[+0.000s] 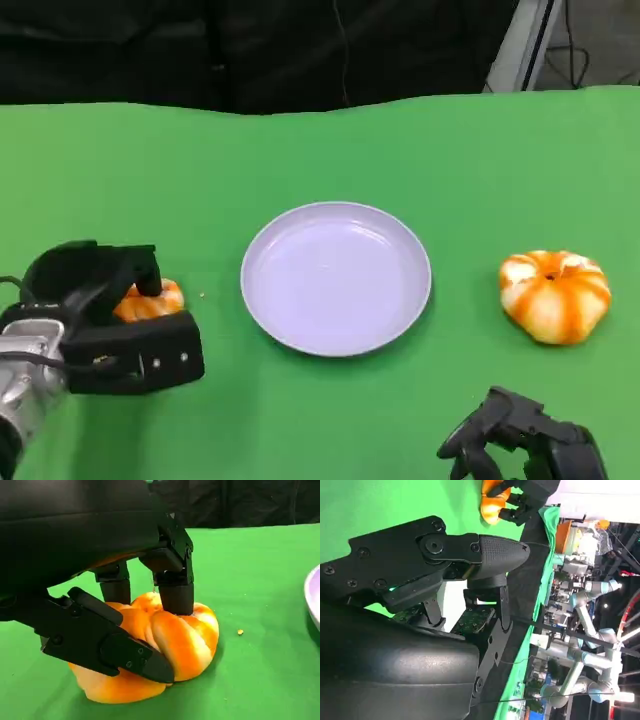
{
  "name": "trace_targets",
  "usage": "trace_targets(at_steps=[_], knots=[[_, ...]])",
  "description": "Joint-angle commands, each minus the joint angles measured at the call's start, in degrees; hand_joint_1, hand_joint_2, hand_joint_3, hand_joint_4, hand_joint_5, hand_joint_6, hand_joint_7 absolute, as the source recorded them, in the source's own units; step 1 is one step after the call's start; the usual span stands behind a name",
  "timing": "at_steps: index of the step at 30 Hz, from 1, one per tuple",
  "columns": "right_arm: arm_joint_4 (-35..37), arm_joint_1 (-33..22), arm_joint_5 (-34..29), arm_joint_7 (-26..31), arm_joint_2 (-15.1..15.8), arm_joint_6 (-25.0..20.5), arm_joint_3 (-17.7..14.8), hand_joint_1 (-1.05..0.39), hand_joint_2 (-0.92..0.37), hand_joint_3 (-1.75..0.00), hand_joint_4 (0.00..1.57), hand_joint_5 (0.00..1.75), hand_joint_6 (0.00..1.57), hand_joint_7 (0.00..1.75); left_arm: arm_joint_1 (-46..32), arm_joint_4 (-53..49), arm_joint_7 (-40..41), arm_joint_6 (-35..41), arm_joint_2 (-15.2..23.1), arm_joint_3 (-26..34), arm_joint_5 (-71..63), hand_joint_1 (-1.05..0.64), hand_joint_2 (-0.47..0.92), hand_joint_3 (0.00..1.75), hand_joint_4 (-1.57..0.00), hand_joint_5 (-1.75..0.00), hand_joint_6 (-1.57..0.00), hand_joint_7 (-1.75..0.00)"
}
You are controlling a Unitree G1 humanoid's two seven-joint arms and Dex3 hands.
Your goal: Grasp the bread from the table and place it into the plate.
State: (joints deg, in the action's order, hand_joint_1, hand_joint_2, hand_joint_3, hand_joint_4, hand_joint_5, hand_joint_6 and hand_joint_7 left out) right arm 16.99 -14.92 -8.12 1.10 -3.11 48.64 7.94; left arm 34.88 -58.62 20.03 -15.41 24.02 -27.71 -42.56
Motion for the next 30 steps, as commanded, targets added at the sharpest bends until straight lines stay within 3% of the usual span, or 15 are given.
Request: trace_targets(at_steps=[1,20,21,24,26,30], knots=[[0.53,0.35,0.97,0.12,0.5,0.66,-0.56,-0.68,-0.92,-0.47,0.79,1.59,0.85,1.26,-1.66,3.97,9.02,-3.8,4.47,-0.7,-3.24,-0.15,0.89,0.03,-0.8,-1.75,-0.58,-1.73],[0.77,0.48,0.99,0.14,0.51,0.85,-0.59,-0.68,-0.92,-0.47,0.79,1.58,0.85,1.26,-1.73,3.75,10.72,-4.67,4.78,-0.64,-3.98,-0.14,0.89,0.03,-0.81,-1.75,-0.57,-1.75],[0.68,0.51,0.95,0.16,0.44,0.57,-0.56,-0.68,-0.92,-0.47,0.79,1.58,0.85,1.26,-3.07,10.18,10.6,-5.33,5.48,0.83,-3.13,-0.14,0.89,0.03,-0.81,-1.75,-0.57,-1.75],[0.56,0.57,0.89,0.19,0.34,0.16,-0.52,-0.68,-0.91,-0.46,0.79,1.58,0.86,1.25,-6.05,21.7,9.43,-5.55,6.58,3.76,-2.01,-0.14,0.53,0.89,-0.85,-1.75,-0.65,-1.75],[0.57,0.58,0.9,0.2,0.34,0.16,-0.52,-0.68,-0.91,-0.46,0.8,1.58,0.86,1.25,-7.03,23.63,8.4,-4.8,6.64,4.47,-2.12,-0.14,0.47,1.02,-0.85,-1.75,-0.65,-1.75],[0.57,0.58,0.88,0.17,0.31,0.17,-0.55,-0.68,-0.92,-0.46,0.8,1.58,0.86,1.24,-7.94,25.37,7.33,-4.09,6.57,5.32,-2.39,-0.13,0.45,1.07,-0.85,-1.75,-0.65,-1.75]])
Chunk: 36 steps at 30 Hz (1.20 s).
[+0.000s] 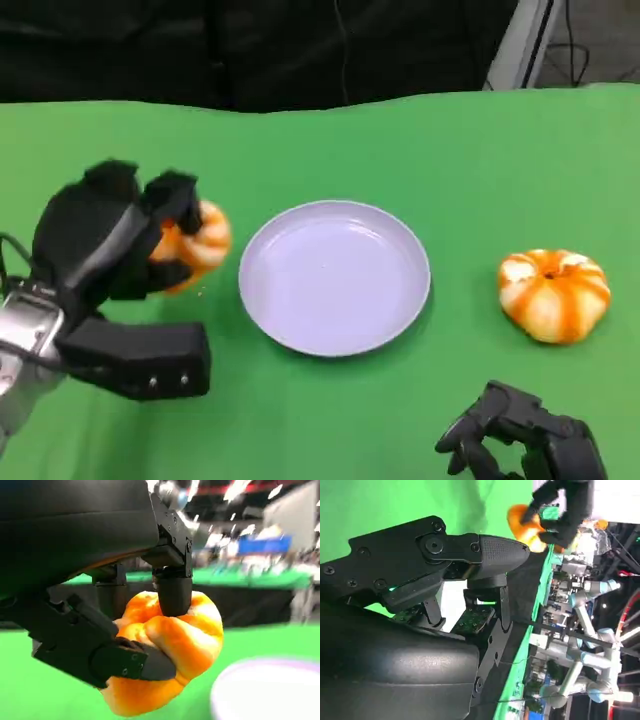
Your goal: Grasp the bread from the table and place it into the plate.
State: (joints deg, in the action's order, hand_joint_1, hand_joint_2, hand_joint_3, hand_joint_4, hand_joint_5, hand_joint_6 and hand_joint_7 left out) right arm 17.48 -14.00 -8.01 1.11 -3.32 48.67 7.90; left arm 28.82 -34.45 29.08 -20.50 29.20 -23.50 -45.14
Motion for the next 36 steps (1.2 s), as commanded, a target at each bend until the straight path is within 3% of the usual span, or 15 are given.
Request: trace_targets(at_steps=[1,14,15,16,18,30,36], knots=[[0.08,-0.34,0.77,0.16,0.51,0.14,-0.51,-0.68,-0.92,-0.45,0.8,1.58,0.86,1.24,-1.99,1.4,-1.89,1.07,1.35,1.25,0.13,-0.13,0.44,1.07,-0.85,-1.75,-0.65,-1.75],[0.08,-0.34,0.77,0.15,0.51,0.14,-0.52,-0.68,-0.92,-0.45,0.8,1.58,0.86,1.24,-2.37,2.03,-2.55,1.26,1.14,1.91,-0.23,-0.13,0.43,1.1,-0.85,-1.75,-0.65,-1.75],[0.03,-0.4,0.8,0.15,0.47,0.15,-0.49,-0.68,-0.92,-0.45,0.8,1.58,0.86,1.24,-1.54,5.6,-5.22,1.35,-2.12,2.08,2.71,-0.13,0.43,1.1,-0.85,-1.75,-0.65,-1.75],[-0.01,-0.45,0.82,0.15,0.44,0.16,-0.47,-0.68,-0.92,-0.45,0.8,1.57,0.87,1.24,-0.97,8.4,-7.36,1.5,-4.57,2.25,4.95,-0.15,0.41,1.21,-0.93,-1.75,-0.71,-1.74],[-0.05,-0.51,0.84,0.15,0.4,0.16,-0.46,-0.68,-0.92,-0.46,0.8,1.57,0.87,1.24,-0.68,11.88,-10.22,2.06,-7.14,2.71,7.31,-0.16,0.39,1.29,-0.97,-1.75,-0.74,-1.74],[-0.78,-1.14,0.89,0.02,0.07,-0.39,-0.14,-0.69,-0.92,-0.44,0.82,1.56,0.88,1.22,2.83,6.28,-15.9,2.93,-15.55,1.02,7.89,-0.17,0.35,1.27,-0.97,-1.75,-0.75,-1.75],[-0.61,-1.04,0.84,0.08,-0.01,-0.19,-0.07,-0.69,-0.92,-0.44,0.82,1.55,0.88,1.21,4.8,1.47,-15.94,3.76,-18.25,-0.88,6.32,-0.17,0.42,1.29,-0.98,-1.75,-0.76,-1.75]])
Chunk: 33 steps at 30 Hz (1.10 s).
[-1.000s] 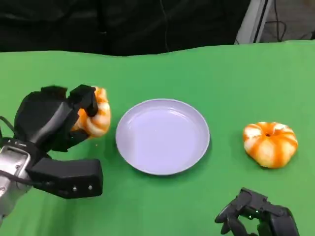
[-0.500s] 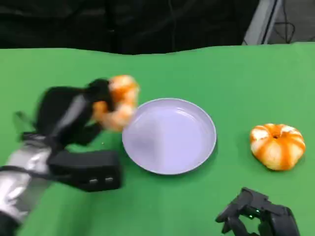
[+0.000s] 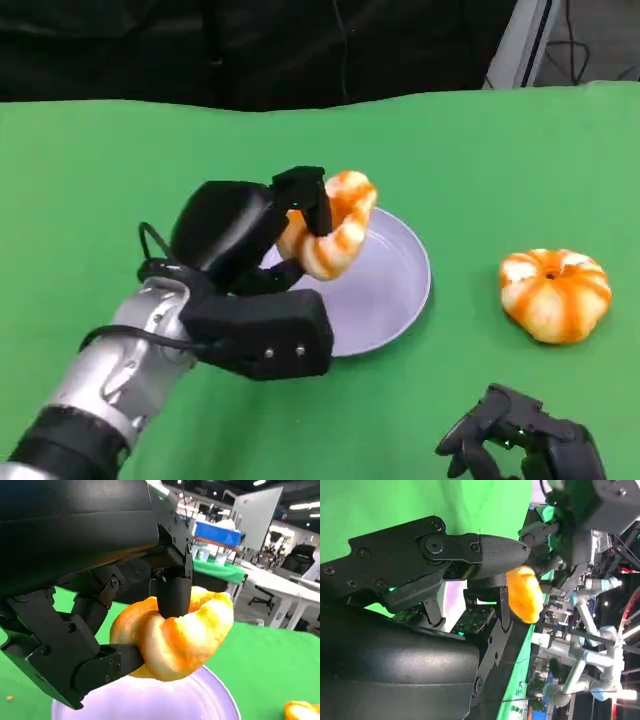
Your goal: Grasp the bread from the table and place it into the plate.
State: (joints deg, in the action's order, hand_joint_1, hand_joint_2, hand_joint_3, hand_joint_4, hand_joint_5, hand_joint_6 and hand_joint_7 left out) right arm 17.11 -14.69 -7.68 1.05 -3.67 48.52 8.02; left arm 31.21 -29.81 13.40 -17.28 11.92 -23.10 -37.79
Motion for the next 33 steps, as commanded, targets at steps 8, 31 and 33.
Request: trace_targets(at_steps=[8,31,33], knots=[[-0.24,-0.33,0.92,-0.15,0.34,-0.06,-0.03,-0.68,-0.92,-0.43,0.82,1.54,0.89,1.2,4.44,-7.1,1.03,1.42,-1.04,-3.97,-4.62,-0.18,0.48,1.1,-0.92,-1.75,-0.72,-1.75],[0.08,-0.26,-0.35,0.59,0.38,0.62,-0.24,-0.69,-0.92,-0.46,0.81,1.56,0.88,1.22,2.85,2.84,-18.28,20.03,2.26,-9.32,-12.37,-0.97,0.92,0.45,0.0,-0.01,-0.01,-0.02],[0.1,-0.25,-0.58,0.73,0.4,0.66,-0.28,-0.68,-0.92,-0.46,0.81,1.56,0.88,1.22,2.44,4.02,-19.41,19.61,2.83,-8.93,-11.5,-0.98,0.92,0.45,0.0,0.0,-0.01,-0.02]])
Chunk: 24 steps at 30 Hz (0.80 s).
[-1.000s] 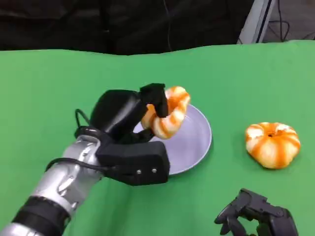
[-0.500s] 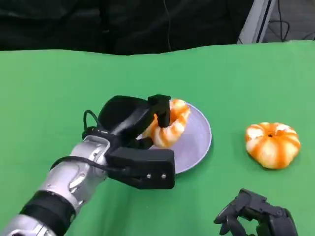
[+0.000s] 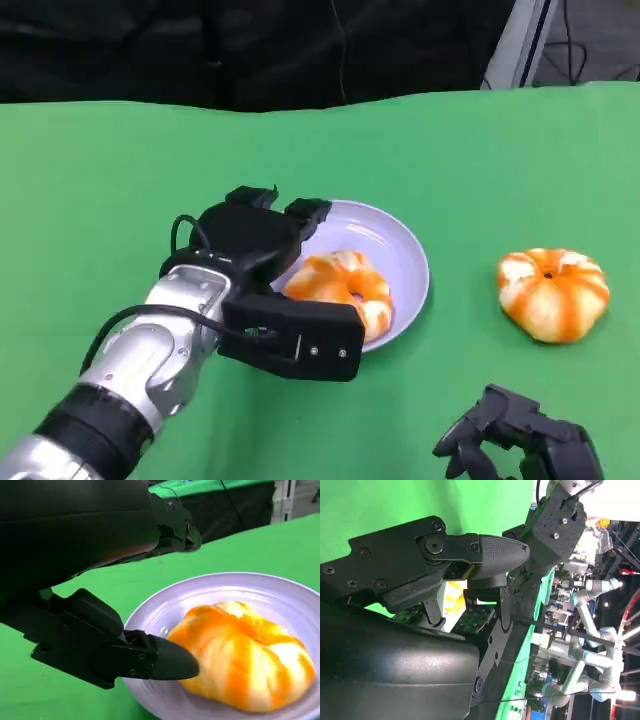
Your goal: Grasp the bread from the table and place it into the plate.
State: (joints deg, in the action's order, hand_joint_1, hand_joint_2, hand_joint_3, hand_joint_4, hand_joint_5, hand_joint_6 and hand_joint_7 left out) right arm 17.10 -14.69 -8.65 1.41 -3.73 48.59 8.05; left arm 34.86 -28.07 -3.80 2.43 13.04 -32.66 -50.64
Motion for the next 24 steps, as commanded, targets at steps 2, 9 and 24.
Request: trace_targets(at_steps=[2,9,24], knots=[[-0.05,-0.3,0.17,0.47,0.48,0.47,-0.34,-0.68,-0.92,-0.47,0.8,1.56,0.87,1.23,-2.08,4.29,-3.35,-1.24,2.77,1.49,3.12,-0.98,0.92,0.45,0.0,0.0,0.0,-0.01],[-0.07,-0.27,0.73,0.13,0.5,0.44,-0.18,-0.68,-0.91,-0.47,0.8,1.56,0.87,1.24,-7.91,13.94,-3.55,-5.9,6.41,6.69,9.92,-0.86,0.92,0.41,-0.11,-0.06,-0.1,-0.05],[0.21,-0.01,-0.03,0.76,0.28,0.99,-0.19,-0.68,-0.92,-0.47,0.8,1.57,0.86,1.24,-29.83,27.82,-1.17,-22.54,3.22,25.82,39.26,-0.25,0.92,0.13,-0.74,-0.91,-0.85,-0.28]])
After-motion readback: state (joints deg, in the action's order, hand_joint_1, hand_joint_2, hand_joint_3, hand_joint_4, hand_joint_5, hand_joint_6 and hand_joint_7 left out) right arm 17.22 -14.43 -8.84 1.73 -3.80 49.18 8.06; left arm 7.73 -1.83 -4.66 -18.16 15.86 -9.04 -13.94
